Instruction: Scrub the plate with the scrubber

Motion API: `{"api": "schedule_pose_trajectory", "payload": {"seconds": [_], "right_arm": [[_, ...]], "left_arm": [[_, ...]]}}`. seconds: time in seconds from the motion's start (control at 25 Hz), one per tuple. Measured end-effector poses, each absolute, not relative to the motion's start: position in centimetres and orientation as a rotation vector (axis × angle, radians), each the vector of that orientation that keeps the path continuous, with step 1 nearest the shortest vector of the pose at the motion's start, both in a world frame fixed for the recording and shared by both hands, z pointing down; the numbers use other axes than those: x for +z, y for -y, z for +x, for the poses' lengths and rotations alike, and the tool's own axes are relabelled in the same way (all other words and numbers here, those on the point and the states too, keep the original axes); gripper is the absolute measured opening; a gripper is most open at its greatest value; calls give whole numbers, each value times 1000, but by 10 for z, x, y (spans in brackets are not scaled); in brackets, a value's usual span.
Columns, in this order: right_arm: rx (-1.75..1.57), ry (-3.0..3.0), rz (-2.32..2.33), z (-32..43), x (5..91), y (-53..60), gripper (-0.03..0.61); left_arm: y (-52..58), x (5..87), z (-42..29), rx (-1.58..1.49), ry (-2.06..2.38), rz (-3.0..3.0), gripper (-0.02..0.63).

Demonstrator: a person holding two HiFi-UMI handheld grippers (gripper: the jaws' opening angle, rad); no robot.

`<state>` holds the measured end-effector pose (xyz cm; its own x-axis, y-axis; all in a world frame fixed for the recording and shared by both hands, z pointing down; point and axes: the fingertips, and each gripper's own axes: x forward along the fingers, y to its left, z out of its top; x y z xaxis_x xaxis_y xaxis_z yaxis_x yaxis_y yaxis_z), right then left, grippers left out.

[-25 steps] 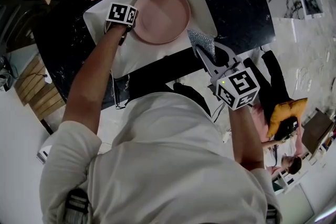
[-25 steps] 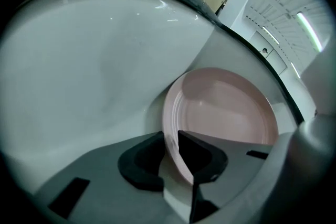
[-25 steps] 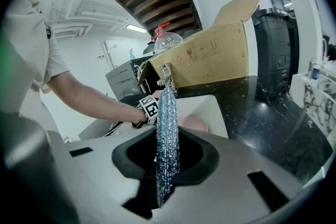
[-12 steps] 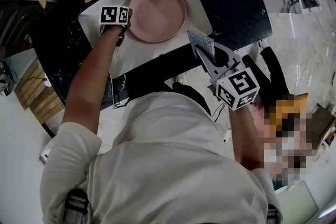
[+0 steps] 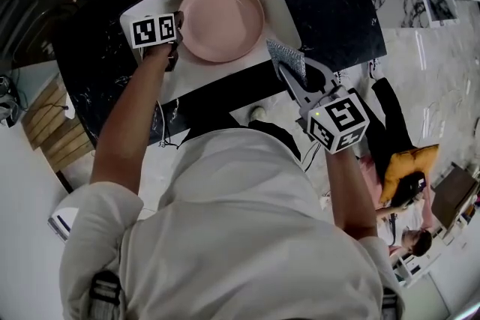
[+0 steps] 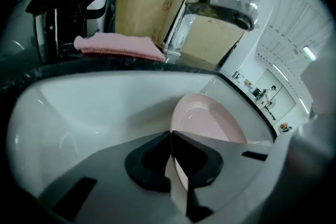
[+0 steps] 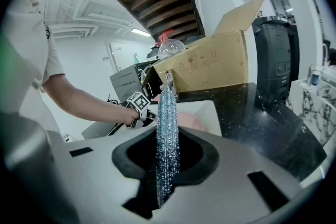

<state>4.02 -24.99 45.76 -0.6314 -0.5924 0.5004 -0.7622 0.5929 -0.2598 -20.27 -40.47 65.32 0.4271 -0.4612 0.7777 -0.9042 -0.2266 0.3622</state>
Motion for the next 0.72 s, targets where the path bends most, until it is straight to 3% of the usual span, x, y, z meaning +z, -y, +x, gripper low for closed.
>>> {"api": "schedule_pose_trajectory", "payload": {"seconds": [0.72], "right_arm": [[502,2606,1002,37,424,240,78]], "left_arm": [[374,527,-217,717,1423,2083,14]]}}
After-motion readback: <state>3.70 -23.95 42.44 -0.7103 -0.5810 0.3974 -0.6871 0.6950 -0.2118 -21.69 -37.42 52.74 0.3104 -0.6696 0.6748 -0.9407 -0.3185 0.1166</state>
